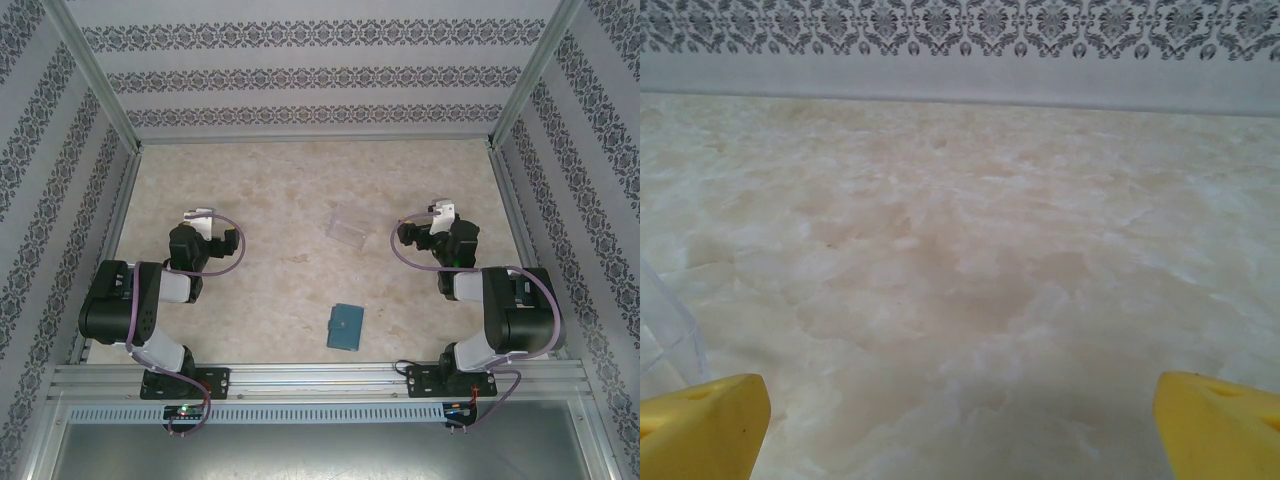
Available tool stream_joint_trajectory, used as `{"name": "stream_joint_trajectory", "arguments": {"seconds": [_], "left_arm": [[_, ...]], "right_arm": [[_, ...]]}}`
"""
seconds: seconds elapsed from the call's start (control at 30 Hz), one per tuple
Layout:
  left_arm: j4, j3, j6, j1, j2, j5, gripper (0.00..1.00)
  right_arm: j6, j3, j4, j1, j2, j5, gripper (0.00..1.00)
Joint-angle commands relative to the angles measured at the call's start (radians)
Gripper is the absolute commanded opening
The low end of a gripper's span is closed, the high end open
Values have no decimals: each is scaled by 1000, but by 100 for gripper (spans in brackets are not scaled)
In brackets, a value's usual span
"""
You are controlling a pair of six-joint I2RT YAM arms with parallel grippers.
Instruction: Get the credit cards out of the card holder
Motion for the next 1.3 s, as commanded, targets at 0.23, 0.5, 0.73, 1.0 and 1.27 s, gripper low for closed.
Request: {"name": "stream_joint_trajectory", "arguments": {"seconds": [0.23, 0.5, 0.73, 1.0, 1.27], "left_arm": [[21, 11, -1, 12, -2, -15, 100], [72, -23, 15, 11, -18, 14, 100], [-27, -7, 3, 10, -95, -17, 100], [-302, 72, -39, 7, -227, -116, 100], [-531, 141, -120, 2, -362, -145, 100]], "right_arm": [[17, -2, 26, 0, 8, 46, 98], [31, -8, 9, 10, -23, 119, 98], [40, 8, -50, 11, -68, 134, 98], [58, 73, -359, 13, -216, 181, 98], [149, 150, -674, 26, -328, 191, 96]]}}
